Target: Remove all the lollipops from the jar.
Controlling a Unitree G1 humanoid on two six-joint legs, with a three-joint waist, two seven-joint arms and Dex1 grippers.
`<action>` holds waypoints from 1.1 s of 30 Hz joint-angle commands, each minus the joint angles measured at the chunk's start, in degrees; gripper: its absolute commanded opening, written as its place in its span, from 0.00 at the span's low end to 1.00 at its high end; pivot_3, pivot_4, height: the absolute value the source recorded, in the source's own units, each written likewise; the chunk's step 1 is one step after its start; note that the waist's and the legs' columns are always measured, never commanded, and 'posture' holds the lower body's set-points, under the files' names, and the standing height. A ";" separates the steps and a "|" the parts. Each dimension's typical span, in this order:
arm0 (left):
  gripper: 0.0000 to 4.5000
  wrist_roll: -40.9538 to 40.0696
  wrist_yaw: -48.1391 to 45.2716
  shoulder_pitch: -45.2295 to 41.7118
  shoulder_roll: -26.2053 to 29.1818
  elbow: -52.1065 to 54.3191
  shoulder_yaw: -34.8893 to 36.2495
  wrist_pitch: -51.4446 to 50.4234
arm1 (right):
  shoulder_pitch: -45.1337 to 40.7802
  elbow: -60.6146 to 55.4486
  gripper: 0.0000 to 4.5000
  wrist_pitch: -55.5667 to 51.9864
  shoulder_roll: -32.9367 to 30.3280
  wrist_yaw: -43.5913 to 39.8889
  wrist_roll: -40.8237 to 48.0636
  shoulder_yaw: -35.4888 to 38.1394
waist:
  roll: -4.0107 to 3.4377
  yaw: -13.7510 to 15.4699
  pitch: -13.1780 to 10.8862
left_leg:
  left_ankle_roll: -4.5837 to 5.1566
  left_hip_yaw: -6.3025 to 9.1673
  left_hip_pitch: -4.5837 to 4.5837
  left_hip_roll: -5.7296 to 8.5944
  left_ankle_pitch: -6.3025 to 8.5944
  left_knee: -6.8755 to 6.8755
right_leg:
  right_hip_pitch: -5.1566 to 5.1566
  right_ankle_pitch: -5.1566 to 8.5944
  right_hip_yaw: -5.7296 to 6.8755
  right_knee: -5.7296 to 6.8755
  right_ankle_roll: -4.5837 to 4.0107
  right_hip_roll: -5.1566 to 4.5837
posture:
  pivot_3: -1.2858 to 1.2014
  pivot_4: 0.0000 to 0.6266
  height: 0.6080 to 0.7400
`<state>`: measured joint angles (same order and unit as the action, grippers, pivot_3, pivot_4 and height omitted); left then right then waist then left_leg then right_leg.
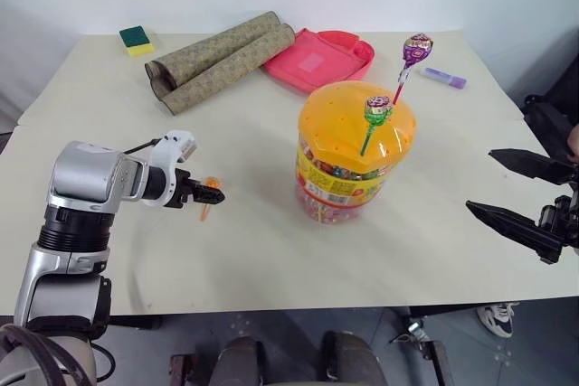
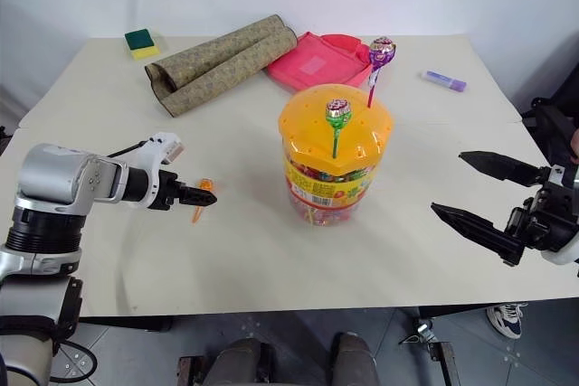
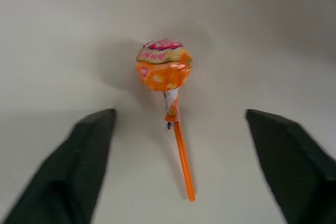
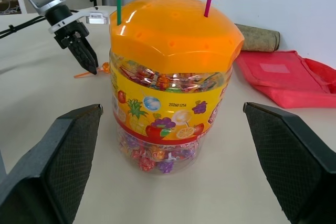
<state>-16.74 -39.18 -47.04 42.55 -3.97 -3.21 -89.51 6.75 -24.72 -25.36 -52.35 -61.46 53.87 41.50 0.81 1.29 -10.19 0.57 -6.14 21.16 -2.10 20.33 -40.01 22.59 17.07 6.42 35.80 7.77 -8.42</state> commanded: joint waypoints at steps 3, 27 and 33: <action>0.99 -2.82 -1.59 -6.29 5.61 -0.14 1.60 0.48 | 0.03 -1.60 1.00 0.55 -0.04 0.98 0.11 3.34 | 0.11 0.09 -0.06 | 0.00 -0.03 0.11 0.00 0.00 0.00 | 0.08 0.00 0.01 0.00 0.00 0.00 | 0.52 0.24 1.00; 0.99 -19.36 -38.43 -12.88 -9.89 0.34 2.92 52.30 | -0.72 -3.23 1.00 0.93 0.09 2.84 -0.05 5.73 | 0.16 0.25 -0.10 | 0.03 -0.21 0.17 0.08 0.01 -0.04 | 0.02 -0.02 0.07 -0.12 0.03 -0.01 | 0.52 0.24 1.00; 0.99 -17.31 -37.51 -17.16 -18.59 -6.98 -0.48 55.35 | 0.38 -4.52 1.00 0.85 0.74 3.81 0.28 6.93 | 0.17 0.36 -0.10 | 0.05 -0.20 0.18 0.09 0.02 -0.05 | 0.01 -0.03 0.06 -0.17 0.06 -0.02 | 0.52 0.24 1.00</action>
<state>-34.78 -76.56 -62.39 24.51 -10.35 -3.22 -35.44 7.09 -27.66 -25.14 -52.05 -58.09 53.88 45.62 0.98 1.65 -10.29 0.63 -6.34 21.34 -2.01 20.35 -40.05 22.60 17.04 6.49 35.64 7.83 -8.44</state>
